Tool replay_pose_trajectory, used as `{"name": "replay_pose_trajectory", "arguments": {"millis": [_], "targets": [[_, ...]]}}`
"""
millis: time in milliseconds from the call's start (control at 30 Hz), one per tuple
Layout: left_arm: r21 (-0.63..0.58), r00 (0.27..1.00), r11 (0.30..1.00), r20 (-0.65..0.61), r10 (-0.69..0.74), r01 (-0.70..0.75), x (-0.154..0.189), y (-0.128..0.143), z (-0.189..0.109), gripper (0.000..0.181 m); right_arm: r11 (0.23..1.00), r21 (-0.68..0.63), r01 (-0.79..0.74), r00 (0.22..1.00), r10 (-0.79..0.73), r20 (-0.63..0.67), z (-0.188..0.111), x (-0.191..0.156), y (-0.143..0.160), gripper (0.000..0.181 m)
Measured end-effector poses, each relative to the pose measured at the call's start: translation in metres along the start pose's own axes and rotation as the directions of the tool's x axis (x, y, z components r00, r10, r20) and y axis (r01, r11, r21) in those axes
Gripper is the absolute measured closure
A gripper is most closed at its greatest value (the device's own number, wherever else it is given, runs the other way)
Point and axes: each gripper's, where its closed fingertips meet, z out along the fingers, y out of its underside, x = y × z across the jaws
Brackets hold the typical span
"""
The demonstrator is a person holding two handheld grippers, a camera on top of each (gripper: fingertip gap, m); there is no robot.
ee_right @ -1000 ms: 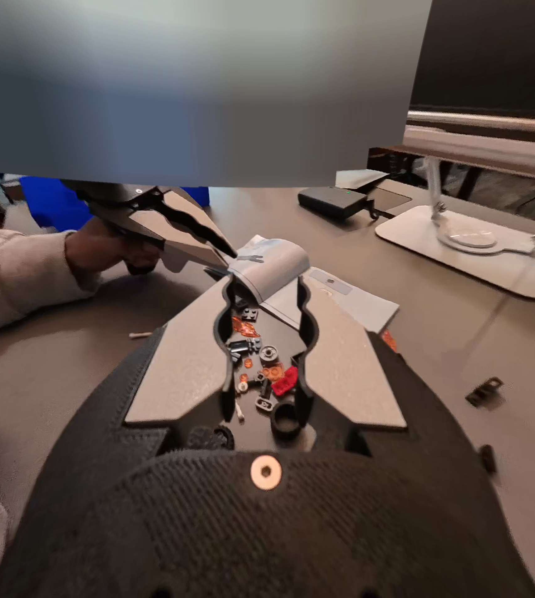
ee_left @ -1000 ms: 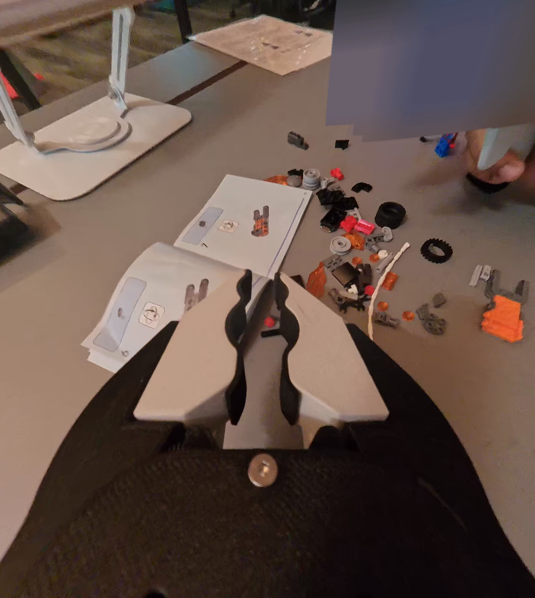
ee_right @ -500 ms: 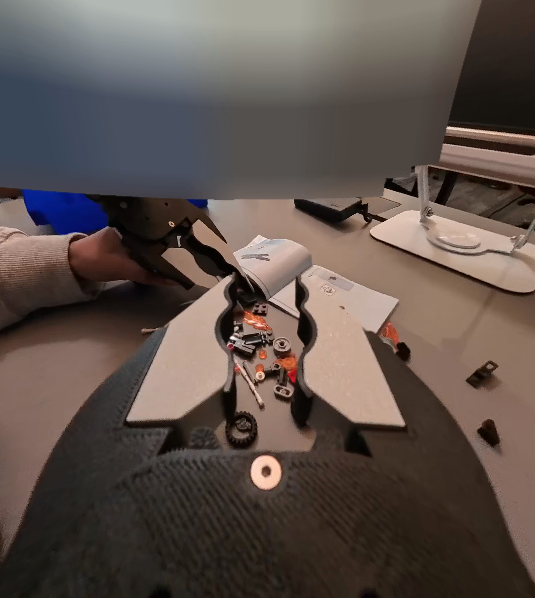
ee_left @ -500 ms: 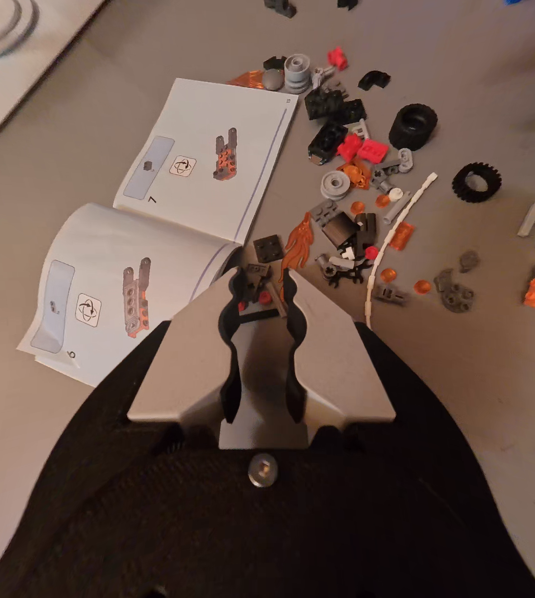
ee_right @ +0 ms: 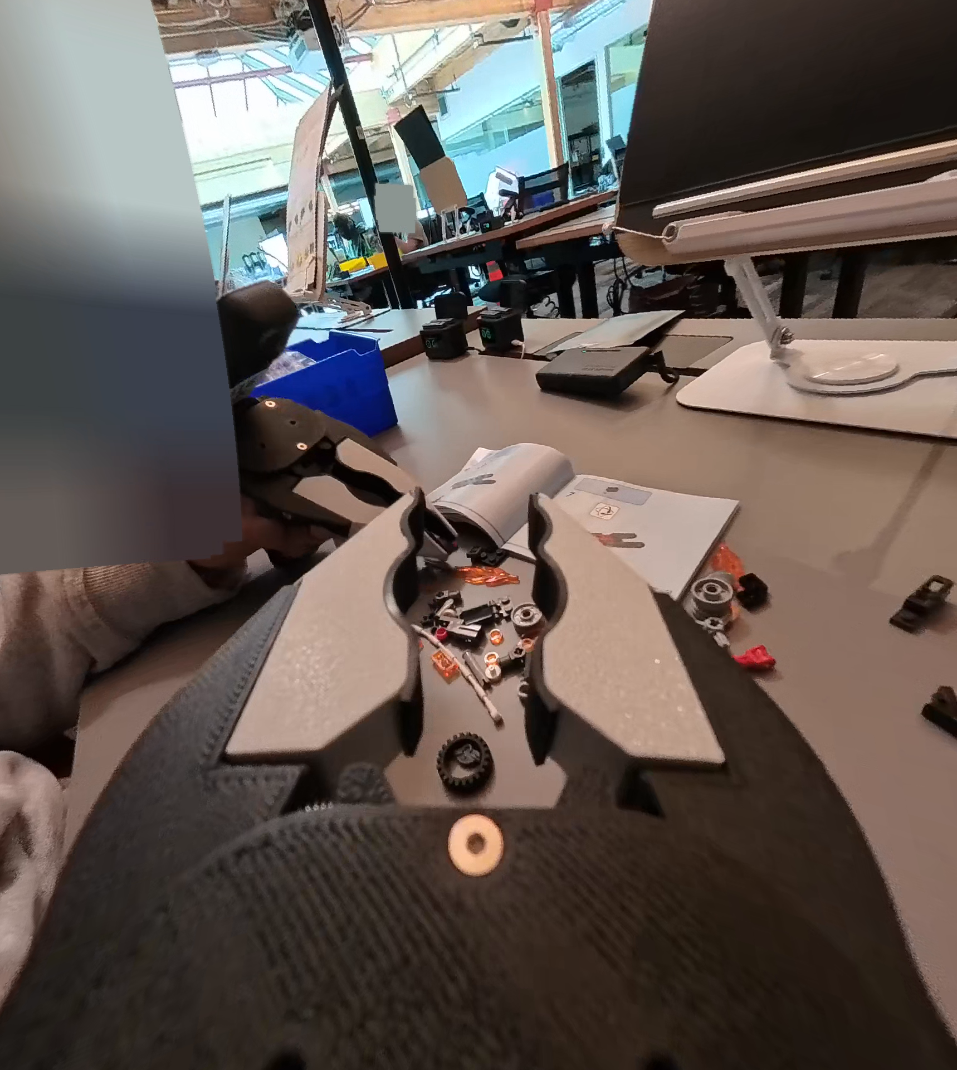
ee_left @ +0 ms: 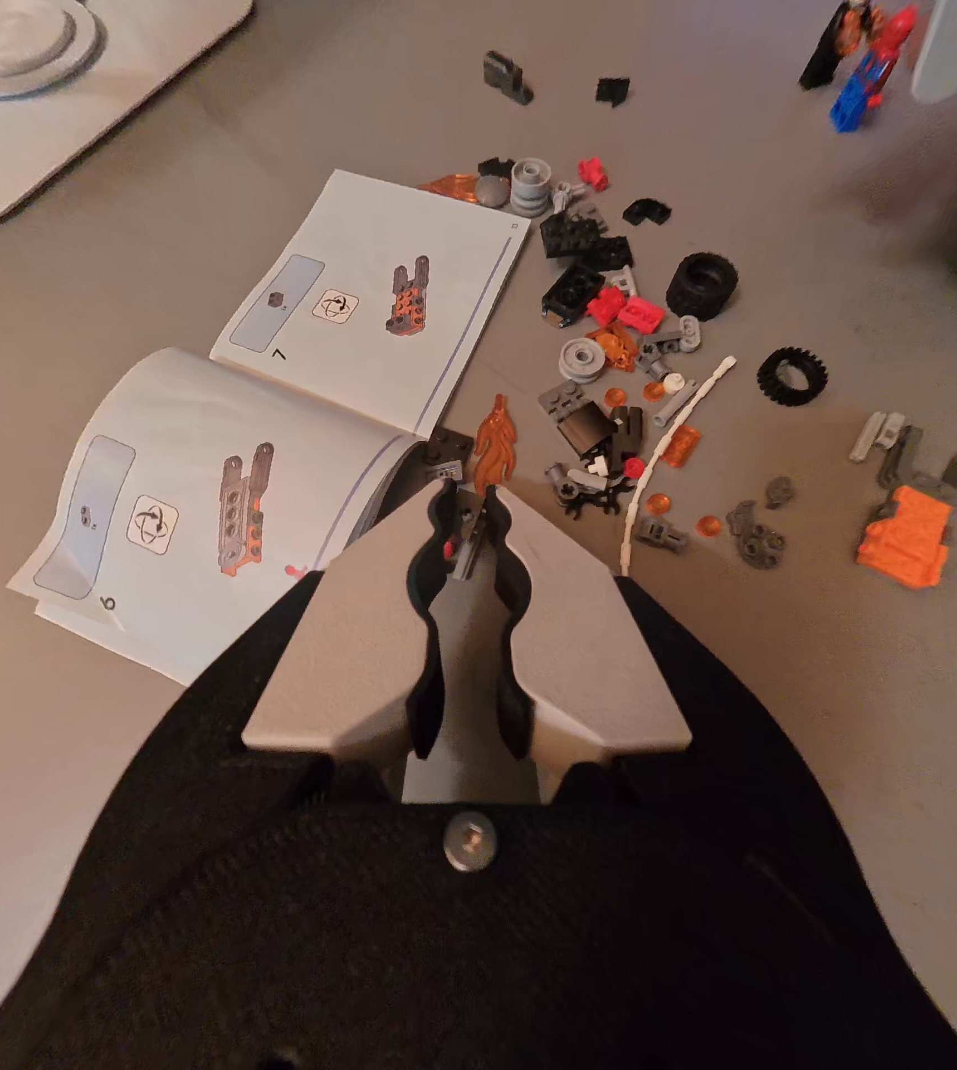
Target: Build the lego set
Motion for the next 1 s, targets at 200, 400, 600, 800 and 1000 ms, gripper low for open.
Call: {"name": "replay_pose_trajectory", "arguments": {"millis": [200,400,600,800,1000], "targets": [[0.027,1.000,1.000,-0.002,-0.016,0.016,0.001,-0.001,-0.005,0.172,0.999,0.016,0.041,0.996,-0.039,-0.079,-0.011,0.012,-0.004,0.152],[0.009,1.000,1.000,0.013,-0.009,0.009,0.000,0.001,-0.003,0.172,0.994,-0.012,0.108,0.967,-0.108,-0.230,-0.028,0.037,-0.003,0.152],[-0.025,1.000,0.999,0.005,-0.027,0.027,0.000,0.005,0.000,0.172,0.991,-0.035,0.128,0.952,-0.133,-0.274,-0.032,0.048,-0.003,0.153],[-0.044,1.000,0.999,0.018,-0.011,0.011,0.000,0.007,0.002,0.172,0.971,-0.117,0.209,0.909,-0.237,-0.344,-0.033,0.057,0.002,0.157],[-0.061,1.000,0.998,0.023,0.009,-0.008,0.002,0.010,0.004,0.163,0.973,-0.150,0.175,0.894,-0.221,-0.391,-0.036,0.067,0.008,0.157]]}}
